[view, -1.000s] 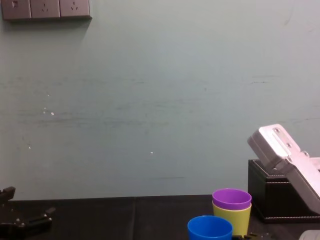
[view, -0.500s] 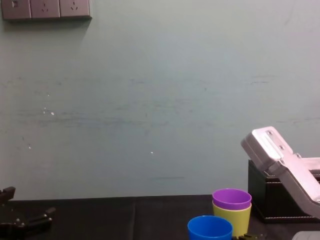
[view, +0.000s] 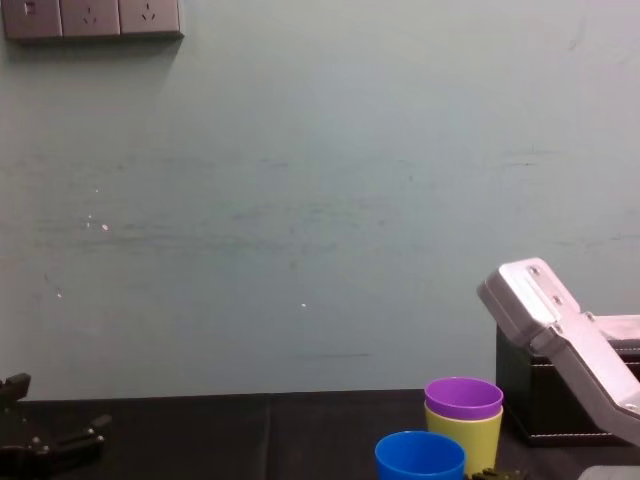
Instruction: Stack the three plastic cups sequentially using one hand.
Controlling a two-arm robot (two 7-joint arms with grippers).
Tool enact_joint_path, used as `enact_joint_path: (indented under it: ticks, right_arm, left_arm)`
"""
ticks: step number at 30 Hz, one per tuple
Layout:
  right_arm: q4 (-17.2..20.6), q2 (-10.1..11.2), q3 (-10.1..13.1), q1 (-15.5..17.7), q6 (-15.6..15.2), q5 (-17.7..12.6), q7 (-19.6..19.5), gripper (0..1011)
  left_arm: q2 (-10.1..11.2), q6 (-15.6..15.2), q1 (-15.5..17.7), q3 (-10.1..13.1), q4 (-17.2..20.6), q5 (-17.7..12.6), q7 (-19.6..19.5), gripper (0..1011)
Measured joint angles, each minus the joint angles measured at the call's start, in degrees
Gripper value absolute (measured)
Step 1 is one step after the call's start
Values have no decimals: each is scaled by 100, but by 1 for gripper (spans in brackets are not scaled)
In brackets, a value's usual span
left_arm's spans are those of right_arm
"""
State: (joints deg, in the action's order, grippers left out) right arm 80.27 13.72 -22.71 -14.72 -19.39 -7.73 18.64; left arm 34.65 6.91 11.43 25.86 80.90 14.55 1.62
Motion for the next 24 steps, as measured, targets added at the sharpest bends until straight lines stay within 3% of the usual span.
enact_joint_path:
  ticks: [16, 24]
  right_arm:
    - [-55, -18, 4, -23, 58, -7, 19, 994]
    - [-47, -15, 4, -20, 47, -8, 18, 820]
  left_arm:
    - [0, 0, 0, 0, 0, 0, 0, 1000]
    - [0, 0, 0, 0, 0, 0, 0, 1000]
